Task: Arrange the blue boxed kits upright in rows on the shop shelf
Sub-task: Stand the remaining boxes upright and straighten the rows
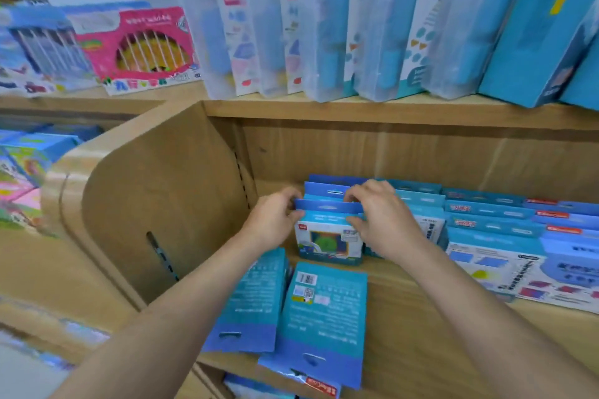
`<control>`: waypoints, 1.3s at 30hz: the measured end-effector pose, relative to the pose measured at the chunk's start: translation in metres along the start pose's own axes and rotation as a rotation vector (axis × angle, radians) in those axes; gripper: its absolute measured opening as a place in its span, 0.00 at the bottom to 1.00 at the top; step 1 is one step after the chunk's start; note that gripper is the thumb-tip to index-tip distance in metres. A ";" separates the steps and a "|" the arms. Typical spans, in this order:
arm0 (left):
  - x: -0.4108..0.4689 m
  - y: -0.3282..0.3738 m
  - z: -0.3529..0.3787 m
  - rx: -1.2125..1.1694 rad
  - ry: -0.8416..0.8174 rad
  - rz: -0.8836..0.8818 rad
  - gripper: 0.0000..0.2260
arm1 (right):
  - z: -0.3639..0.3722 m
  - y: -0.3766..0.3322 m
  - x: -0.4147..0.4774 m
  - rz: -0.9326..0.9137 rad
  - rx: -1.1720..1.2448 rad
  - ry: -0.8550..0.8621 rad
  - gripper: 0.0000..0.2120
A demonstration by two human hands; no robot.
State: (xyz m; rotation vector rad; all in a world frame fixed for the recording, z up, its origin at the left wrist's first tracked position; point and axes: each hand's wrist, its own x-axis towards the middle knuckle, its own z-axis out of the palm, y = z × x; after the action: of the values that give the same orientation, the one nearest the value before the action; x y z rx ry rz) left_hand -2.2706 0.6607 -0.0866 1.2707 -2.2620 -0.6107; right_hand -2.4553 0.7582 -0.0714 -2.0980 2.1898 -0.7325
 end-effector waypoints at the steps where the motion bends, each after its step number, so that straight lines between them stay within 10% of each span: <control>1: 0.004 -0.002 0.001 -0.004 0.012 -0.002 0.09 | -0.001 0.002 -0.001 0.003 -0.016 0.028 0.15; 8: 0.013 -0.008 0.007 -0.087 -0.205 -0.068 0.30 | -0.004 0.012 -0.023 0.164 0.138 0.195 0.09; 18: 0.022 -0.005 0.018 -0.015 -0.254 -0.119 0.12 | 0.022 0.000 -0.037 0.429 0.705 -0.012 0.15; 32: 0.017 0.008 0.011 0.048 -0.292 -0.123 0.13 | 0.008 -0.004 -0.034 0.440 0.565 -0.056 0.10; 39: -0.061 0.005 -0.051 -0.047 -0.055 0.067 0.19 | -0.010 -0.038 -0.056 0.138 0.435 0.020 0.12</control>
State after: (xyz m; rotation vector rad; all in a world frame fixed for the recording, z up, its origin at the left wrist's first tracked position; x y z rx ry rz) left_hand -2.2152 0.7082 -0.0544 1.1646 -2.3105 -0.6789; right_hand -2.4174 0.8152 -0.0666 -1.7161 1.9352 -1.0998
